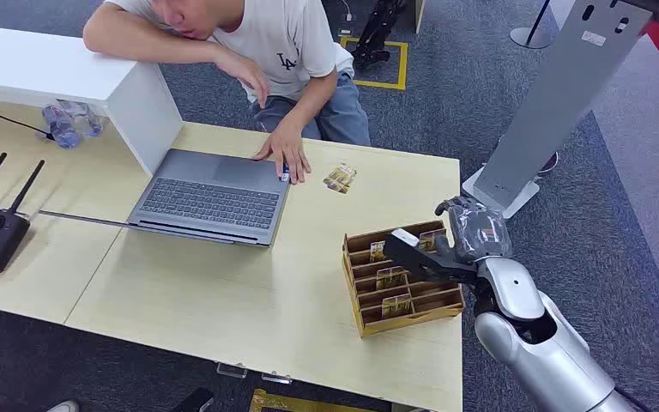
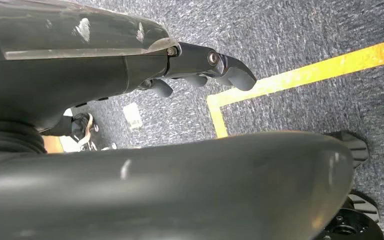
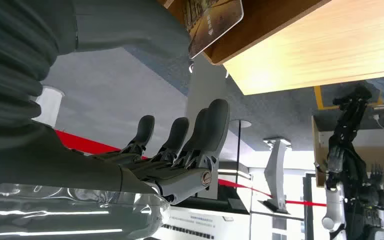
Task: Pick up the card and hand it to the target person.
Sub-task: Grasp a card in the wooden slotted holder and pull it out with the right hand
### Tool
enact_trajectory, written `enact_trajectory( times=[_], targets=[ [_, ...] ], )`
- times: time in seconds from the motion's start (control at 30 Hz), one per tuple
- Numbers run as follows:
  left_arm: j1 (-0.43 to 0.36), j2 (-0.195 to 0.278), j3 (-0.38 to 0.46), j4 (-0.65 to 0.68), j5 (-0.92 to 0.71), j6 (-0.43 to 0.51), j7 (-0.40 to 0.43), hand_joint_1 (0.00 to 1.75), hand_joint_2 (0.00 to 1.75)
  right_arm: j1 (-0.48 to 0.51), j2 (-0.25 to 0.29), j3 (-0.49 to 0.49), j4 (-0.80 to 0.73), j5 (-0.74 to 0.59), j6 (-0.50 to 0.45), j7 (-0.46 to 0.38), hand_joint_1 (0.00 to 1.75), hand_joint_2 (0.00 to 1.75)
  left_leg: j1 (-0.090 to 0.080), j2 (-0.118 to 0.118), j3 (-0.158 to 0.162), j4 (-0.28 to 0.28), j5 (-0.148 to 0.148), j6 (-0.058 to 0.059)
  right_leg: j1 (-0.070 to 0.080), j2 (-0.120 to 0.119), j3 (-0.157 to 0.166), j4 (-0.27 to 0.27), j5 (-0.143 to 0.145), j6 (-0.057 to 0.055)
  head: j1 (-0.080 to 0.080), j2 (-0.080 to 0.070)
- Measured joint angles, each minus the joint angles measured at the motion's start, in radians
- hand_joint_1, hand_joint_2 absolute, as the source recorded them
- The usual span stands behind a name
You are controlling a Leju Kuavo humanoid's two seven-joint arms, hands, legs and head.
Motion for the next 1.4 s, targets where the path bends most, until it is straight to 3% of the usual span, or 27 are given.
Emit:
enact_trajectory(
  times=[0.8,1.4],
  targets=[
    [0.000,0.000,0.000,0.000,0.009,0.002,0.002,0.00,0.00,-0.017,0.010,0.058,0.051,-0.046,0.000,-0.012,0.76,1.75,0.000,0.000,0.000,0.000,0.000,0.000,0.000,0.000,0.000,0.000,0.000,0.000,0.000,0.000],
    [0.000,0.000,0.000,0.000,0.007,0.003,0.002,0.00,0.00,-0.018,0.009,0.079,0.080,-0.065,-0.009,-0.015,0.94,1.75,0.000,0.000,0.000,0.000,0.000,0.000,0.000,0.000,0.000,0.000,0.000,0.000,0.000,0.000]
  ],
)
